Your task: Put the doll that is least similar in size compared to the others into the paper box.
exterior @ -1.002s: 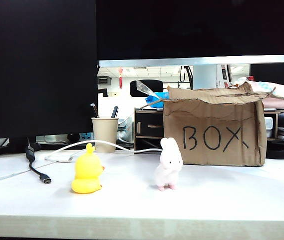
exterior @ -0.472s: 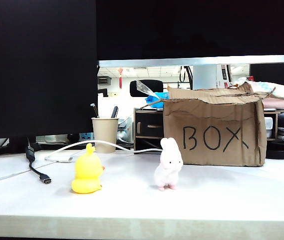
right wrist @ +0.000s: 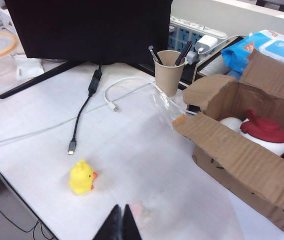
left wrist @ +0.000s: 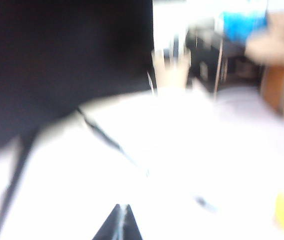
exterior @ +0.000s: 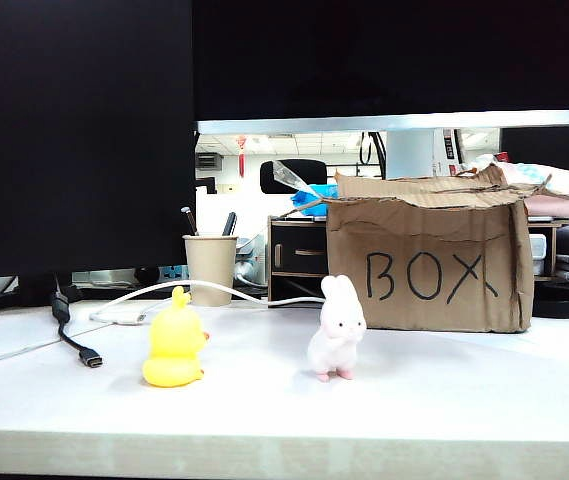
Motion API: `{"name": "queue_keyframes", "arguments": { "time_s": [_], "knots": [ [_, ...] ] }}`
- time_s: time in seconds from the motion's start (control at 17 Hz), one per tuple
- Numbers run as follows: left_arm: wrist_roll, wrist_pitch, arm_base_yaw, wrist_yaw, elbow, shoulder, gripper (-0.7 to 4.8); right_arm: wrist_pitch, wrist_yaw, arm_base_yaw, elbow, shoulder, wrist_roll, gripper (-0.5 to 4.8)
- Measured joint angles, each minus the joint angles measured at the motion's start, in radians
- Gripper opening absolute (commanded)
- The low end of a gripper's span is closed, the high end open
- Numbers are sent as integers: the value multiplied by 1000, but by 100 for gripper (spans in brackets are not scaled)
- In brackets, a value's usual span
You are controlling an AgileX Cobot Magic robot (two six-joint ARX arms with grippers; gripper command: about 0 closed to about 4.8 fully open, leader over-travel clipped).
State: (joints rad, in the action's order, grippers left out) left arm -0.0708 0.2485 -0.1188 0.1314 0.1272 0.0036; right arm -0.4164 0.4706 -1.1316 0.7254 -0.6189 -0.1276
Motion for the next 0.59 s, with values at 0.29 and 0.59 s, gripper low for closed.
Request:
{"name": "queue_keyframes", "arguments": {
  "time_s": [0.29, 0.59],
  "knots": [
    [0, -9, 0, 0, -88, 0, -5, -5, 0, 0, 0, -3, 0, -6],
    [0, -14, 0, 0, -89, 0, -5, -10, 0, 1, 0, -3, 0, -6]
  ]
}}
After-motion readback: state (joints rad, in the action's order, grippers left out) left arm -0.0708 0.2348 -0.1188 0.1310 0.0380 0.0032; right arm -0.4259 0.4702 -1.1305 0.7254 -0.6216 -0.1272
